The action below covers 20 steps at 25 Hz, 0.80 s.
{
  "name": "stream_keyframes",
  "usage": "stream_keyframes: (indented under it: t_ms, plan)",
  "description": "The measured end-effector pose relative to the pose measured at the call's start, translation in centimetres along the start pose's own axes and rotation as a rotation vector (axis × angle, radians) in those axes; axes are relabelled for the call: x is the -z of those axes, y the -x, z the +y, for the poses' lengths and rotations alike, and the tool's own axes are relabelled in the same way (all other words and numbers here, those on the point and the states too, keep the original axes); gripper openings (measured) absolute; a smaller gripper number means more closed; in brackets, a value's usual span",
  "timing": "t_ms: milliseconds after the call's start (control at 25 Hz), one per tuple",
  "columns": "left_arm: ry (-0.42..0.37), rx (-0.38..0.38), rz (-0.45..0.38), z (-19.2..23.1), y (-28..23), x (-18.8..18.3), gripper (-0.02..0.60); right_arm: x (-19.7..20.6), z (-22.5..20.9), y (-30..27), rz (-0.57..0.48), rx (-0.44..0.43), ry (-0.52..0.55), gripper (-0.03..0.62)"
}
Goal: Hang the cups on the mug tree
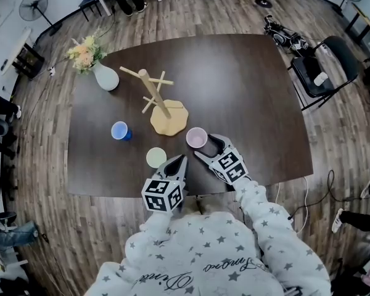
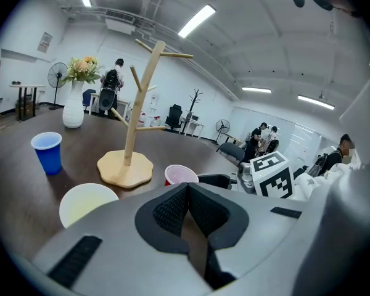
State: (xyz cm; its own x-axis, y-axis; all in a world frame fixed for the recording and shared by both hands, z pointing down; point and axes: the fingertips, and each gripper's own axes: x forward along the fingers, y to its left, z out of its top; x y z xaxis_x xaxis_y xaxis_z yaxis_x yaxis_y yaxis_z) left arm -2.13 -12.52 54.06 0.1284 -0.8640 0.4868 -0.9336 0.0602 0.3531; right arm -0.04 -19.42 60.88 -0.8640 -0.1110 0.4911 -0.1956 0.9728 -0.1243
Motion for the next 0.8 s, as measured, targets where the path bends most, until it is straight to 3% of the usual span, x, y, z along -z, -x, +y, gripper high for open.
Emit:
stream_keyframes:
  t_ms: [320, 800]
  plan:
    - [0.010, 0.002, 0.007, 0.3, 0.1, 0.1, 0.025, 0.1, -0.2, -2.5, 0.030, 0.006, 0.044, 0.310]
    - [0.013, -0.023, -0.038, 0.7, 0.2, -1.3, 0.025, -1.6, -0.5, -3.0, -0.025, -0.002, 0.005, 0.305]
